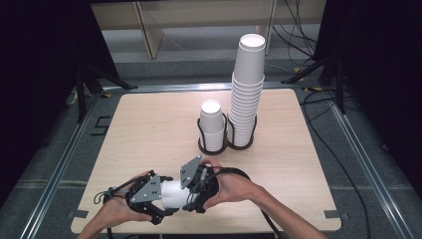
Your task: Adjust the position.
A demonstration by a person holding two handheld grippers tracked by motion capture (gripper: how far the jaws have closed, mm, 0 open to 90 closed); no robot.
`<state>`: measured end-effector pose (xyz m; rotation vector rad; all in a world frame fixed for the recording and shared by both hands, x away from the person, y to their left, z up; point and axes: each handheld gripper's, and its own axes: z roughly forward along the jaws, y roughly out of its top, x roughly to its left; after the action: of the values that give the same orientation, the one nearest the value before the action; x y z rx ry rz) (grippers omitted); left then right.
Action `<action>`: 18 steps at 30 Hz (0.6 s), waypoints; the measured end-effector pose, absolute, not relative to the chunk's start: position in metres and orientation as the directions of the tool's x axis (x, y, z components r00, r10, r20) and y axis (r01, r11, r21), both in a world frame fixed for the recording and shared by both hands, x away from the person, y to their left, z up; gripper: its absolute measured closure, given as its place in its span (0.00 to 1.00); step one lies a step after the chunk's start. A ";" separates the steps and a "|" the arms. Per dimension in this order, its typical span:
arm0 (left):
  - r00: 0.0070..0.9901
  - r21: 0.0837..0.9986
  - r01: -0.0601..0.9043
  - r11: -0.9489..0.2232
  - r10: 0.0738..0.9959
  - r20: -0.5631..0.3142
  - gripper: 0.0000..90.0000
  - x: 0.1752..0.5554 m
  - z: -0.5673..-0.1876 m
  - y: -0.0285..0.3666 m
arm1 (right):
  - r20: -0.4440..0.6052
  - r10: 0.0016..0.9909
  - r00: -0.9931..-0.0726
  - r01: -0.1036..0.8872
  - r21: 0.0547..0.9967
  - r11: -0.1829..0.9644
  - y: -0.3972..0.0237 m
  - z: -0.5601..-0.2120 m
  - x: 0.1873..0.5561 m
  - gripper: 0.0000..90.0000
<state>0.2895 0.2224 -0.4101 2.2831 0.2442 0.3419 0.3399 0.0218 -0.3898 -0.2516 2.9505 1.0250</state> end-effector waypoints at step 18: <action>0.942 0.832 0.100 -0.546 0.322 0.099 0.11 0.294 -0.413 0.228 | -0.065 -0.119 -0.991 -0.132 0.653 0.746 0.009 -0.392 0.344 0.25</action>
<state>0.2940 0.2280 -0.4129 2.1428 0.2978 0.2971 0.3444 0.0094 -0.3923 -0.2099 2.9172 1.0928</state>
